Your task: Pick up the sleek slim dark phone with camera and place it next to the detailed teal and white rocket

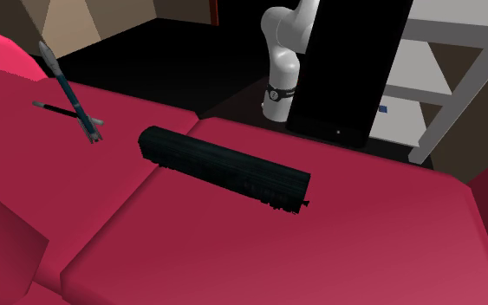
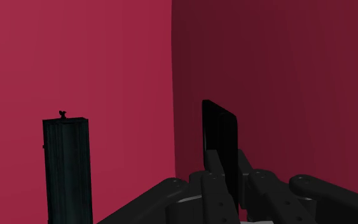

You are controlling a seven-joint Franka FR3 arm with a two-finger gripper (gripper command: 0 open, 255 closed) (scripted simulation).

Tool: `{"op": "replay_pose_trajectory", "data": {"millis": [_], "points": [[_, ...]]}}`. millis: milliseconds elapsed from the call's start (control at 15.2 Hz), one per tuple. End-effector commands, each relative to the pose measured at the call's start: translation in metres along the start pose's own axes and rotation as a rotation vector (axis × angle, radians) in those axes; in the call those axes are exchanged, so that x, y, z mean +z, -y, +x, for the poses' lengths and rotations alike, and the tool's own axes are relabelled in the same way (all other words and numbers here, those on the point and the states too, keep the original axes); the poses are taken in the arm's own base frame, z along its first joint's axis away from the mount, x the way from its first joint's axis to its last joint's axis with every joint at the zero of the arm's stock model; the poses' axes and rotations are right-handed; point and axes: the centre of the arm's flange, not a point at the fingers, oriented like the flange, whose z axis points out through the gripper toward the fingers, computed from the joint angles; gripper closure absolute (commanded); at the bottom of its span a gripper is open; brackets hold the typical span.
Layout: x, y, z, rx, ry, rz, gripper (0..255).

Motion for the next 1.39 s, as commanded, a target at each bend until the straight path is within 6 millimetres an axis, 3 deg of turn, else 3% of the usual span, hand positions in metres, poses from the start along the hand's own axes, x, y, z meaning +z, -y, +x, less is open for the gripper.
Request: {"op": "replay_pose_trajectory", "data": {"millis": [0, 528, 1320], "points": [[-0.009, 0.007, -0.001, 0.0, 0.0, 0.0, 255], [-0.037, 0.03, -0.003, 0.0, 0.0, 0.0, 255], [-0.064, 0.015, 0.152, 0.0, 0.0, 0.0, 255]]}}
